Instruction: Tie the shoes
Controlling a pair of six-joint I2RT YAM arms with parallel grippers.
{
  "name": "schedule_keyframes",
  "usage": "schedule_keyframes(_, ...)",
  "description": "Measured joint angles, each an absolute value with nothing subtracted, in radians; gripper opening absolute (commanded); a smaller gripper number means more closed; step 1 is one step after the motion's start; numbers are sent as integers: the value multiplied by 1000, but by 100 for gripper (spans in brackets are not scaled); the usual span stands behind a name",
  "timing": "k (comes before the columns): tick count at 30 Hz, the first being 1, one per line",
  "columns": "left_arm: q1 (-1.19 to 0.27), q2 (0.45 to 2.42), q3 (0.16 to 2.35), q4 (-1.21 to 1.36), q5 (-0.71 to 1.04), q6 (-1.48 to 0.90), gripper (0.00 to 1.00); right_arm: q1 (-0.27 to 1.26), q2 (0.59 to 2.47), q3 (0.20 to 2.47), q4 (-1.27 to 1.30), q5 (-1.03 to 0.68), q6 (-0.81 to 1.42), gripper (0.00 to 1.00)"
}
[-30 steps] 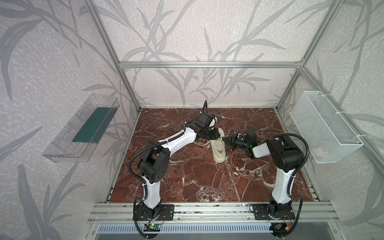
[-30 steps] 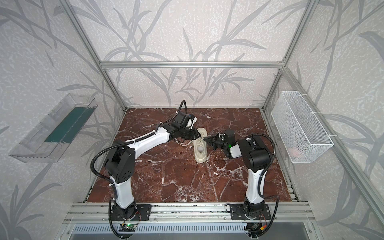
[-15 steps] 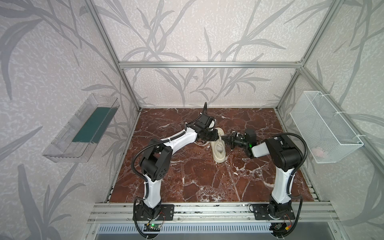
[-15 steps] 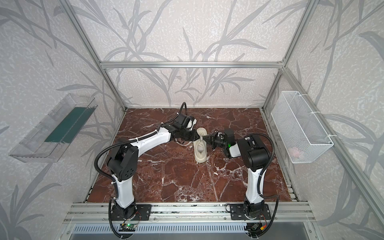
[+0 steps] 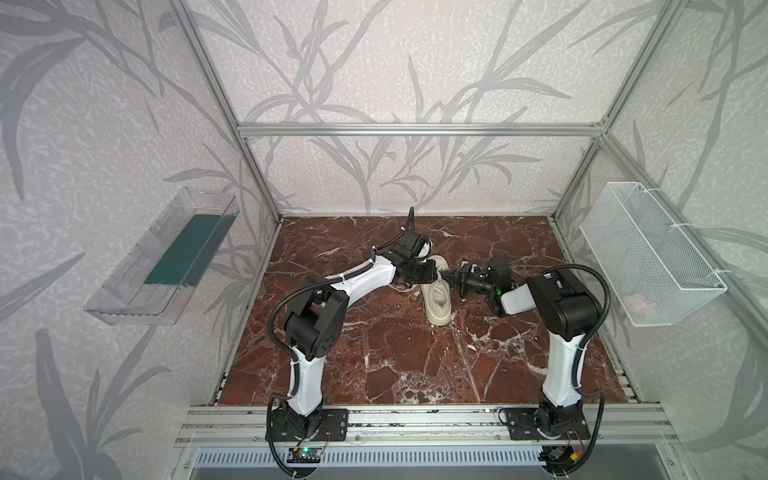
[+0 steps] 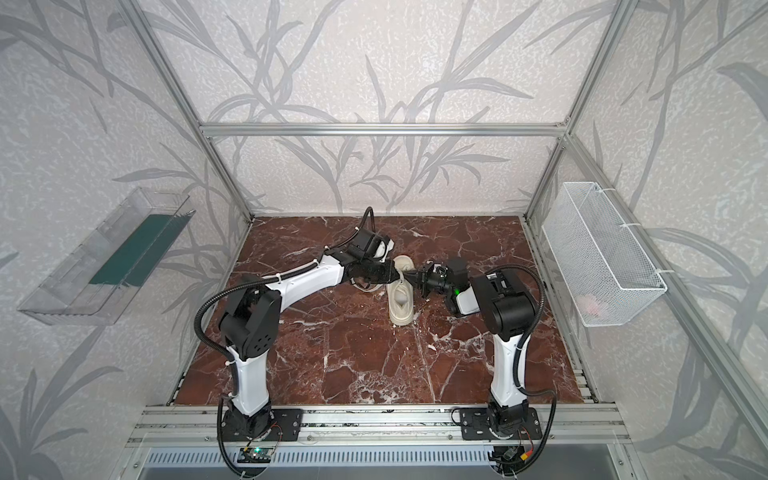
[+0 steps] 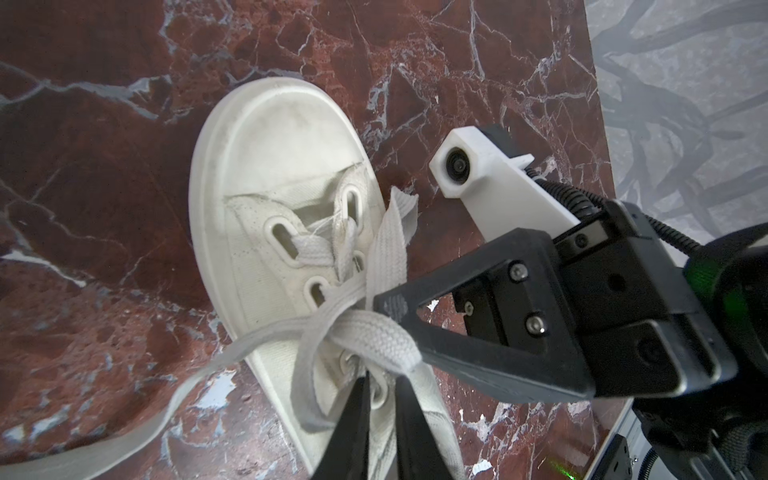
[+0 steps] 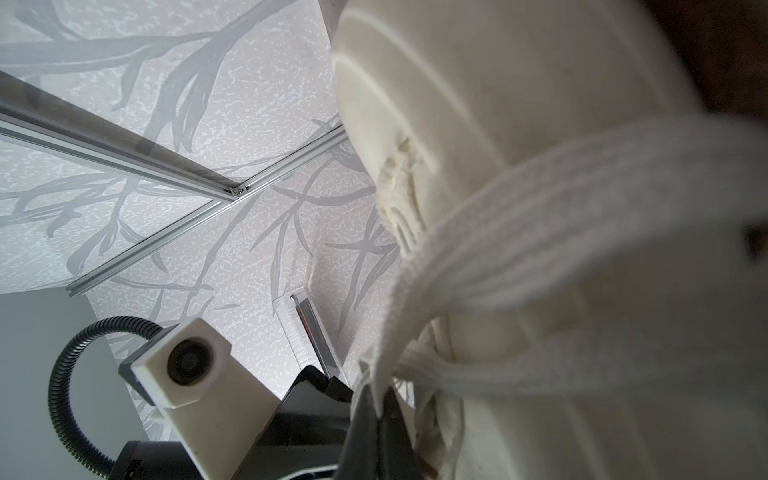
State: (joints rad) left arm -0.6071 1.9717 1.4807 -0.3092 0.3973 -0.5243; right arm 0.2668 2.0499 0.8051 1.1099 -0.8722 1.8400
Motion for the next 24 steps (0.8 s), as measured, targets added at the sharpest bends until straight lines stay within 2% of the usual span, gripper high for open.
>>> schedule_keyframes(4,-603,1978,1476,-284,408,-542,22,268,2056,805,1124,-873,1848,0)
schedule_keyframes(21,-589,2001,1456,-197,469,-599,22,276,2129,809,1258,-871,1945,0)
schedule_keyframes(24,-586,2001,1452,-190,470,-601,28,278,2147,814,1295,-866,1972,0)
